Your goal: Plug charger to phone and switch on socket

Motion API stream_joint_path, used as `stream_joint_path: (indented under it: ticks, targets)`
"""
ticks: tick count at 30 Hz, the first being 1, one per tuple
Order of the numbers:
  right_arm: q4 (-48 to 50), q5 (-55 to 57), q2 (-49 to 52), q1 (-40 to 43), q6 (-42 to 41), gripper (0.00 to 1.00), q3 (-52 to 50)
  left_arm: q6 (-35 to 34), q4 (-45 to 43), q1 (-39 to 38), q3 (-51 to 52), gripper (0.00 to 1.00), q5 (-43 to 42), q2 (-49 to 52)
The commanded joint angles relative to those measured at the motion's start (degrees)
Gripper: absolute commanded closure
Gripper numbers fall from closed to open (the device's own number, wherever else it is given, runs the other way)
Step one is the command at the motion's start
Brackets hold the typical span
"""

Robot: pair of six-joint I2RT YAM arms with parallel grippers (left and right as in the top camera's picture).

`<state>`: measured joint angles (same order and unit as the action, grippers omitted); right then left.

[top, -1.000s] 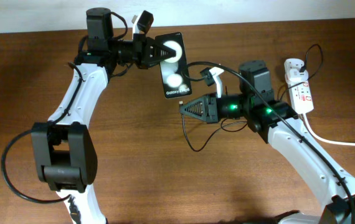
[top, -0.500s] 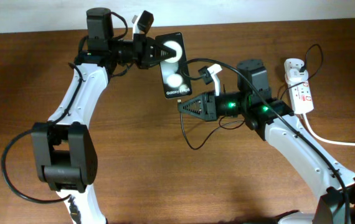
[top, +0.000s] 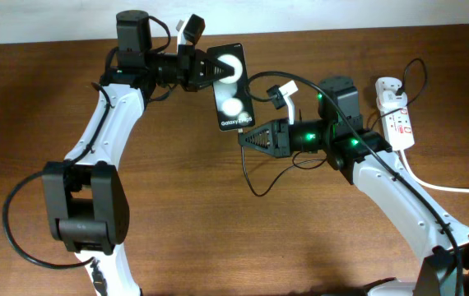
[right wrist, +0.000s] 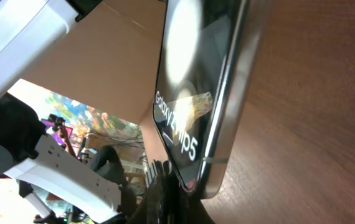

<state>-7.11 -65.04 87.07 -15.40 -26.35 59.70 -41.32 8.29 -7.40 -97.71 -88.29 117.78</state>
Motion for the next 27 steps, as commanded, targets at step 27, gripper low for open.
stream_joint_path:
  ticks: [27]
  targets:
    - [5.2, 2.9, 1.2, 0.1, -9.8, 0.96, 0.1, 1.1, -0.3, -2.2, -0.6, 1.0, -1.9, -0.1]
